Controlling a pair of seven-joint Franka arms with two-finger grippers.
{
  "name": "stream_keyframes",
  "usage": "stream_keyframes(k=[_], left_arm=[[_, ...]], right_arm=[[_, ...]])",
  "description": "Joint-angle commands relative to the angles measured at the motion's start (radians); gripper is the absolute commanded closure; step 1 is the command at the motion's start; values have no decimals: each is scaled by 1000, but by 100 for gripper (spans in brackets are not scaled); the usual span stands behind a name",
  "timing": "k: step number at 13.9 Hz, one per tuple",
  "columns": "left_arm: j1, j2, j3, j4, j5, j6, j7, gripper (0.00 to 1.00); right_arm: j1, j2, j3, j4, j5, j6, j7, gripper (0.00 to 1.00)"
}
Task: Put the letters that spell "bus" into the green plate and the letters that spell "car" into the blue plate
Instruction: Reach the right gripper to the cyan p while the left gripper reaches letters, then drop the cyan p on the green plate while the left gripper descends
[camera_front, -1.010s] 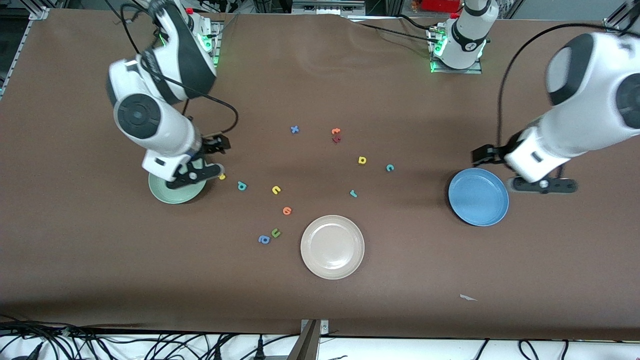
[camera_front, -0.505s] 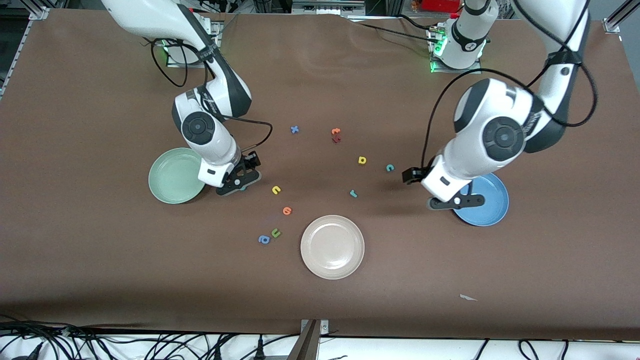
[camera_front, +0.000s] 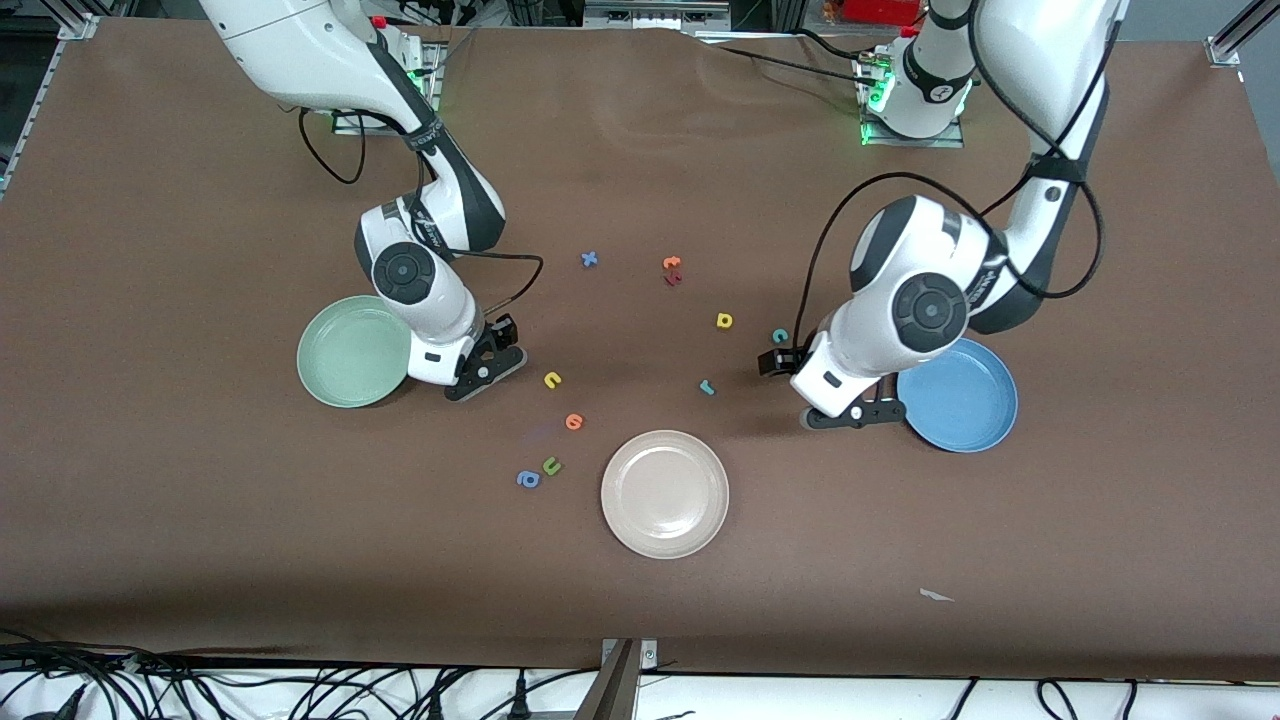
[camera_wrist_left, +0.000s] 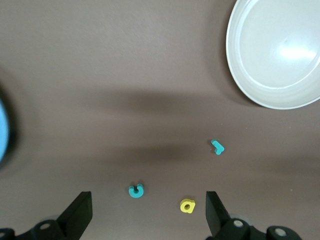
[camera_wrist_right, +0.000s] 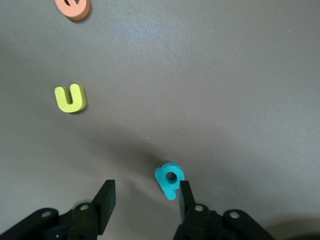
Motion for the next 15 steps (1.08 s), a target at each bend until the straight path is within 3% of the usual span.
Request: stream_keyframes(k=[1, 7, 11, 15], left_arm=[[-12, 18, 6, 19, -11, 16, -9, 0], [-58, 73, 6, 4, -8, 73, -51, 0], [-136, 60, 11, -128, 15, 261, -117, 0], [-180, 14, 5, -263, 123, 393, -208, 0]], right_arm=[[-8, 27, 5, 5, -28, 34, -21, 40], [-13, 61, 0, 2, -60, 88, -29, 40], [-13, 61, 0, 2, -60, 85, -40, 90], [-19, 21, -9, 13, -60, 25, -53, 94]])
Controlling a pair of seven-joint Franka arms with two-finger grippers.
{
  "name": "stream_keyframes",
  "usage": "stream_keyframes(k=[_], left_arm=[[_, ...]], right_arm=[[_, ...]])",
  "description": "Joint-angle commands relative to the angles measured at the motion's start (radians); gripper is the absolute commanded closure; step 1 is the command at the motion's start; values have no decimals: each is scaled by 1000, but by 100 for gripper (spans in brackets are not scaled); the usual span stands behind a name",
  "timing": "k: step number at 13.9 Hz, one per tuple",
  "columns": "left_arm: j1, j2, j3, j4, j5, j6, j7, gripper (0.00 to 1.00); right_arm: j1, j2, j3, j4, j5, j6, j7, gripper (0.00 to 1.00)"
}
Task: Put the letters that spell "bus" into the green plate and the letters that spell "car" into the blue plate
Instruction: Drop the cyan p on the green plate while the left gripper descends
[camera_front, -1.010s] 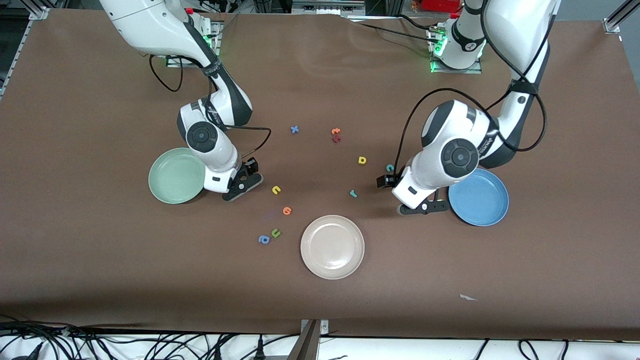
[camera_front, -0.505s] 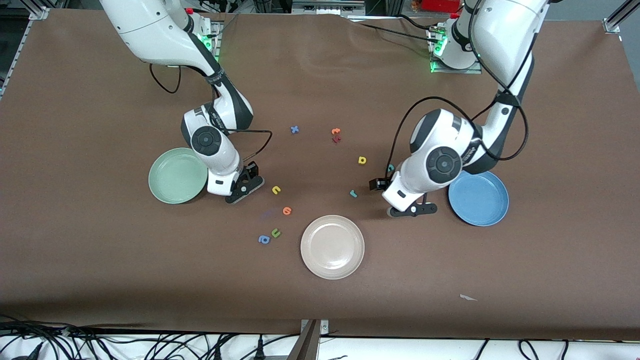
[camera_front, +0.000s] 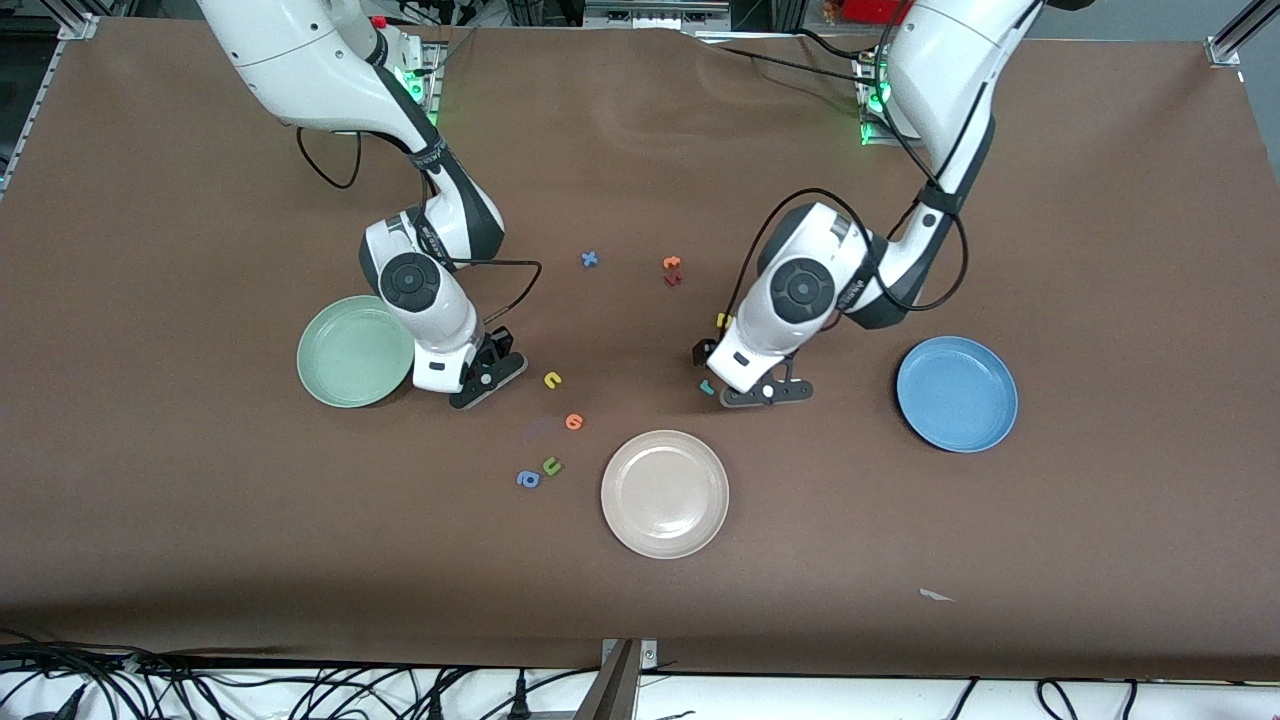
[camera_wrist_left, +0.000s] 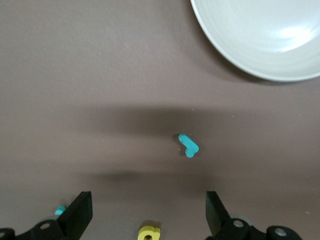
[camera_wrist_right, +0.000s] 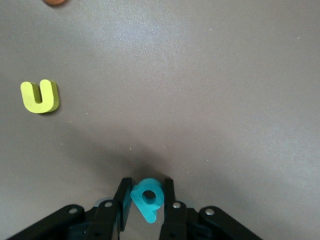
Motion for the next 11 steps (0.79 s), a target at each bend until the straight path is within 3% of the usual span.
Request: stream_keyframes(k=[1, 4, 7, 10, 11], left_arm=[[-24, -85, 5, -154, 40, 117, -35, 0], [-61, -148, 7, -289, 41, 227, -46, 0], [-86, -147, 7, -331, 121, 259, -113, 0], [-86, -116, 4, -321, 225, 259, -196, 1], [-87, -107, 4, -316, 225, 259, -198, 5]], right_arm=[[-14, -59, -18, 12, -11, -91, -20, 94], [-23, -123, -93, 12, -4, -187, -120, 94], [-27, -170, -162, -31, 5, -274, -177, 93], [-29, -171, -228, -160, 5, -172, -177, 92], [-29, -167, -239, -204, 7, -118, -175, 86]])
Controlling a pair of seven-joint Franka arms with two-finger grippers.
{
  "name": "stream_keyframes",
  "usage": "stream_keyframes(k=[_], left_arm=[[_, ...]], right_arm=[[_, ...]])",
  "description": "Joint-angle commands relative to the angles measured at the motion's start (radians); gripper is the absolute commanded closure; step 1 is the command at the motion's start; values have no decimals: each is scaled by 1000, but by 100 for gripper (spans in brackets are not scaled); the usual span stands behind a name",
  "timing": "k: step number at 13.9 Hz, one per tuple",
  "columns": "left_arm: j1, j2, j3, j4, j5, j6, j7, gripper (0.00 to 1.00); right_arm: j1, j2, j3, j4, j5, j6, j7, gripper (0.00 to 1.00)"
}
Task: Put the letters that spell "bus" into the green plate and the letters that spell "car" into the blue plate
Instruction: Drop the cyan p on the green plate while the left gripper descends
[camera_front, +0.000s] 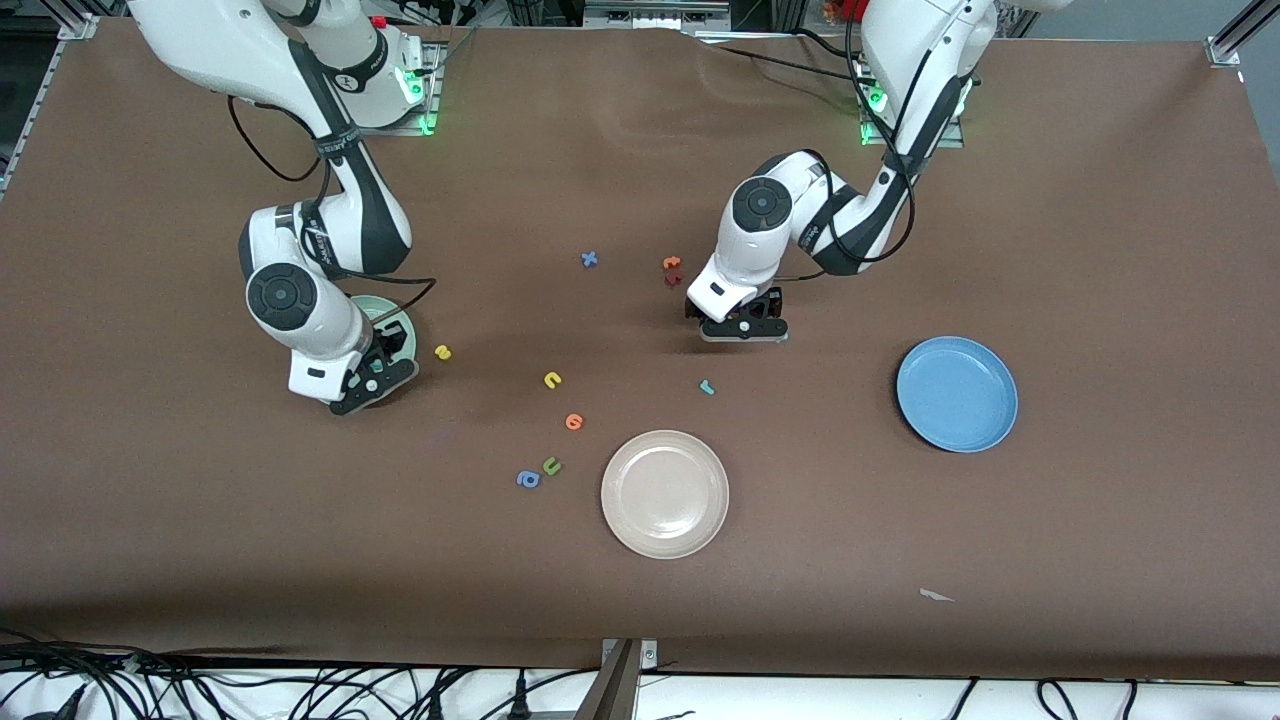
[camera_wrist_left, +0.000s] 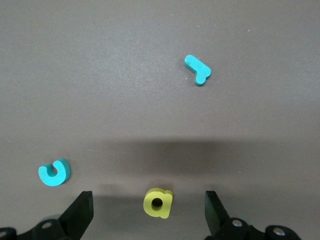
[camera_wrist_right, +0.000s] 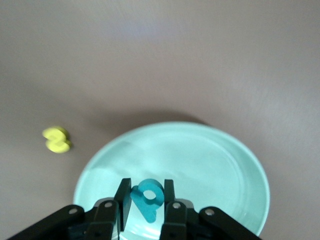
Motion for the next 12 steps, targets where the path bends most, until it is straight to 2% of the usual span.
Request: stream_keyframes(k=[1, 2, 6, 10, 12], left_arm=[[-5, 15, 4, 2, 39, 14, -34, 7], [-7, 23, 4, 6, 38, 14, -43, 10], [-22, 37, 4, 8, 39, 14, -72, 24], [-27, 50, 4, 17, 39, 14, -79, 38], [-27, 56, 4, 28, 39, 14, -76, 43]], right_arm=[[4, -16, -25, -125, 8, 119, 2, 42], [1, -14, -28, -122, 7, 117, 2, 1], [2, -56, -10, -84, 8, 59, 2, 0], [14, -25, 95, 45, 7, -14, 0, 3], [16, 1, 139, 57, 11, -10, 7, 11]])
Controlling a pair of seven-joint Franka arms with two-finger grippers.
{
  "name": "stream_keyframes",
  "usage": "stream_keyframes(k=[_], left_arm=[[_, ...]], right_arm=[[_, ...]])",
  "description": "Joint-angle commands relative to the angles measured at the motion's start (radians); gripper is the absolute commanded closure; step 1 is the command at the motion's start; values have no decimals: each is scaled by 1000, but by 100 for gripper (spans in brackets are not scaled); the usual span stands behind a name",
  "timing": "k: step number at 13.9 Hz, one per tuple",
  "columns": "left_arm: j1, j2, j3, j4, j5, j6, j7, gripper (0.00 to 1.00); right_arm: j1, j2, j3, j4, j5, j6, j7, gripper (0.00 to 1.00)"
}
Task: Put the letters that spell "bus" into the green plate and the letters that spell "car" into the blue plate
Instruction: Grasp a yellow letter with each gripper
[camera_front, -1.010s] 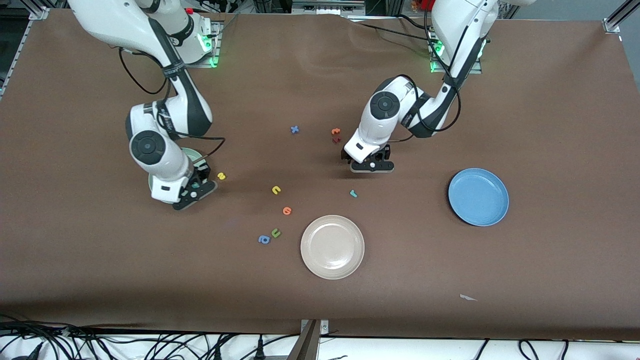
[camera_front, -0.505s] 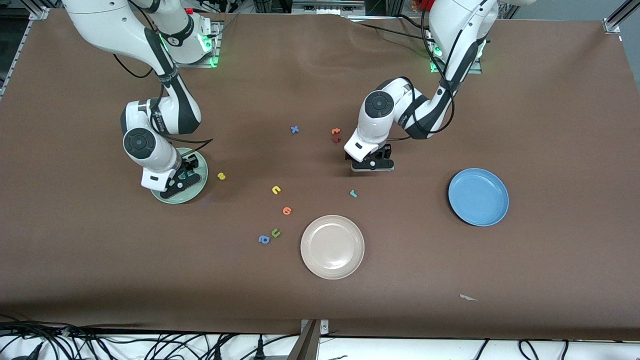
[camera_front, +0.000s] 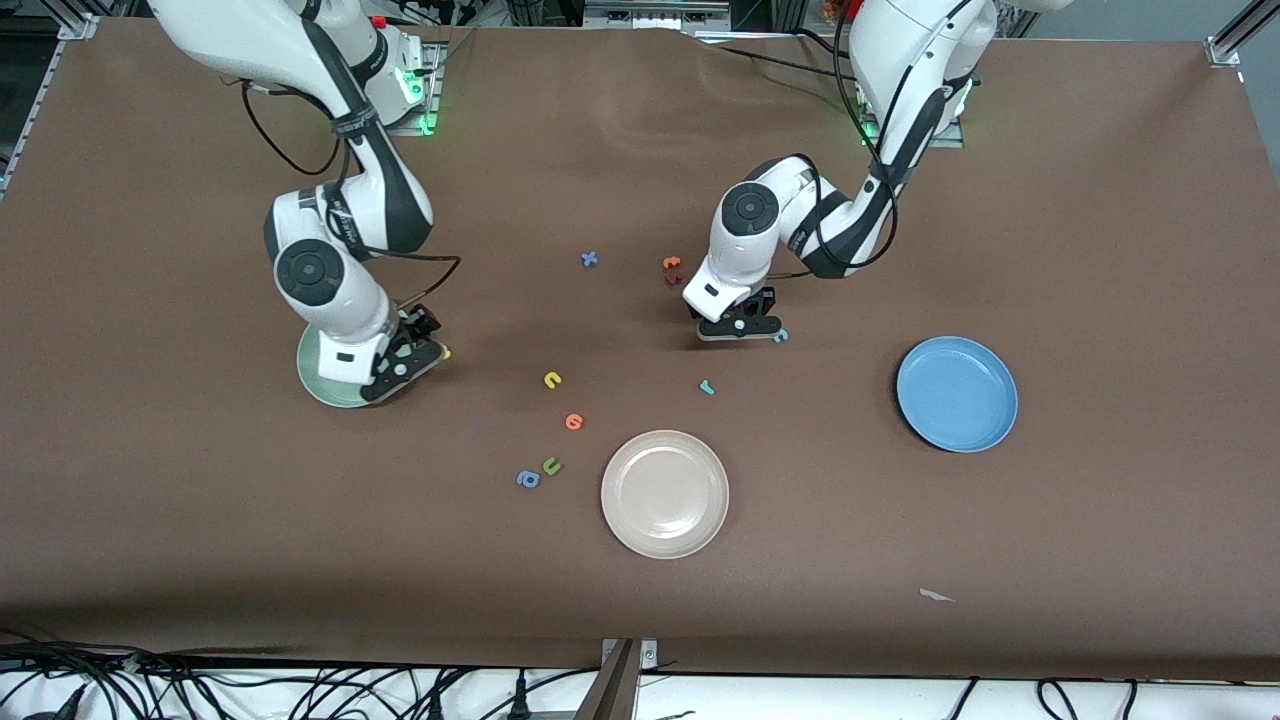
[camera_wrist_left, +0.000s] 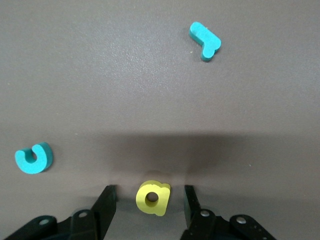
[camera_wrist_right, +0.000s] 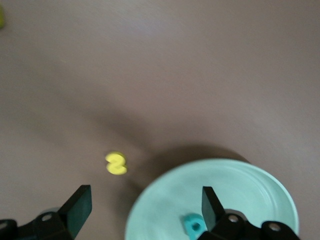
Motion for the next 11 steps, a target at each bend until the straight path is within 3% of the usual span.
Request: stream_keyframes(k=[1, 3, 4, 5, 11], left_arm=[[-7, 25, 4, 30, 39, 3, -28, 43], [-7, 28, 4, 38, 40, 3, -28, 49], [-7, 28, 4, 38, 39, 2, -28, 50], [-8, 29, 4, 38, 39, 3, -30, 57], [-7, 31, 4, 38, 40, 3, -27, 69]], right_arm=[[-3, 47, 36, 23, 10, -4, 1, 26], [-1, 61, 38, 19, 11, -3, 7, 36], [-1, 69, 39, 17, 11, -1, 8, 48], [-1, 73, 41, 19, 10, 1, 10, 49], [-1, 112, 41, 14, 11, 42, 8, 50]])
